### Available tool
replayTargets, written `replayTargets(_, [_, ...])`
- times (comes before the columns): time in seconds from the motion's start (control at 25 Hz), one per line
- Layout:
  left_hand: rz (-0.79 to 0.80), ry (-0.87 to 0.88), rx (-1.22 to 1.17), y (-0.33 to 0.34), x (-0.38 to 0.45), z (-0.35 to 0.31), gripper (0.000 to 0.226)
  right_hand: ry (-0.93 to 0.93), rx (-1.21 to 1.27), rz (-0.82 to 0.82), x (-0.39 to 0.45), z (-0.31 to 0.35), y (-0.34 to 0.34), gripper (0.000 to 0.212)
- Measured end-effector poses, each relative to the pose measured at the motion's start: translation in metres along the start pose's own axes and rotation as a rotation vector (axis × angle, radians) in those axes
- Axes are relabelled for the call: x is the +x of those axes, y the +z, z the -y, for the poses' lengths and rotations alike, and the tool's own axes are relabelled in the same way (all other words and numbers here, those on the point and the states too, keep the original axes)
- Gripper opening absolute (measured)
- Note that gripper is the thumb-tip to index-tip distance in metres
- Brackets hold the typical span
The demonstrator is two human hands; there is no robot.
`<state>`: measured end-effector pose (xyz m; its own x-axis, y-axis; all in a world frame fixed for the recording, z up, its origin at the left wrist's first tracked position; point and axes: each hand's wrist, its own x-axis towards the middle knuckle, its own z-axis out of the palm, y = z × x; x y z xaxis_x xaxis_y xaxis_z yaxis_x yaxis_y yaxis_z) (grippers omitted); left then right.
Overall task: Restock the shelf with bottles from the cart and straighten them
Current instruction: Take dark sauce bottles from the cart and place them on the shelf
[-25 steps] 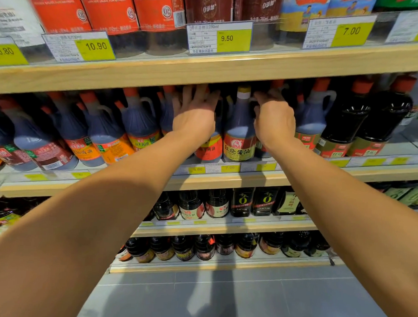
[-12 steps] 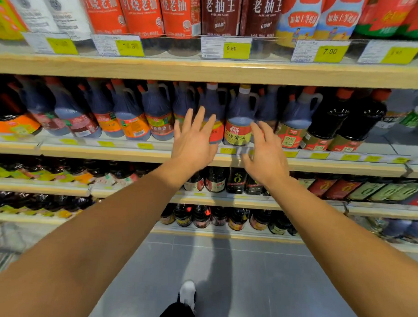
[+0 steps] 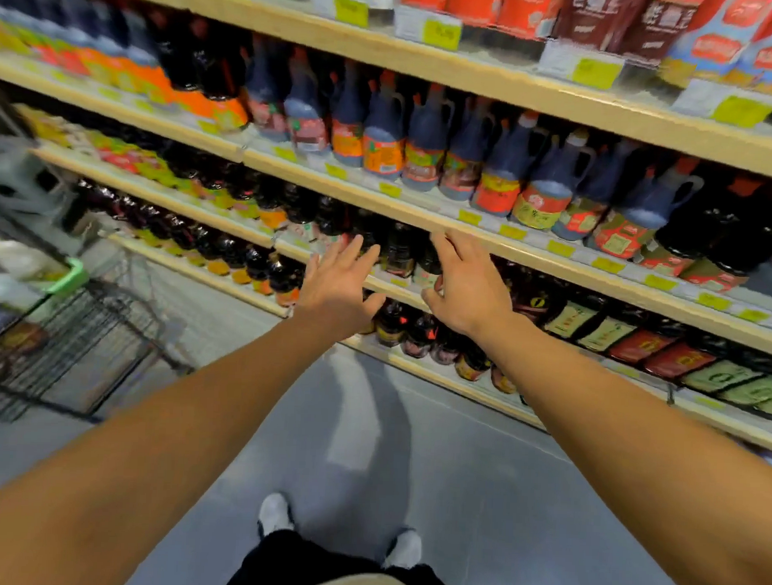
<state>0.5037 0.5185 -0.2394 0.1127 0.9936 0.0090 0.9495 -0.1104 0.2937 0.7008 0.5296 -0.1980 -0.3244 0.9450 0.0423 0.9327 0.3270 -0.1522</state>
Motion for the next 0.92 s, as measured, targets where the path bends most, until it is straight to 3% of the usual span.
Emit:
replayTargets(0.12, [-0.094,-0.057,0.001,-0.011,-0.046,0.068,0.070,-0.094,-0.001,0.073,0.009,0.070,0.017,0.081])
replayTargets(0.36, [-0.021,-0.222,0.165,-0.041,-0.132,0.236,0.072,-0.306,-0.004,0.148,0.038,0.248,0.069,0.078])
replayTargets(0.64, [-0.052,-0.501,0.065,-0.077,-0.217,0.398,0.074,-0.503,0.002,0.286,0.081,0.439,0.125,0.080])
replayTargets(0.92, [-0.062,-0.785,0.016,-0.078,-0.261,0.506,0.073,-0.752,-0.069,0.384,0.145,0.558,0.185,0.076])
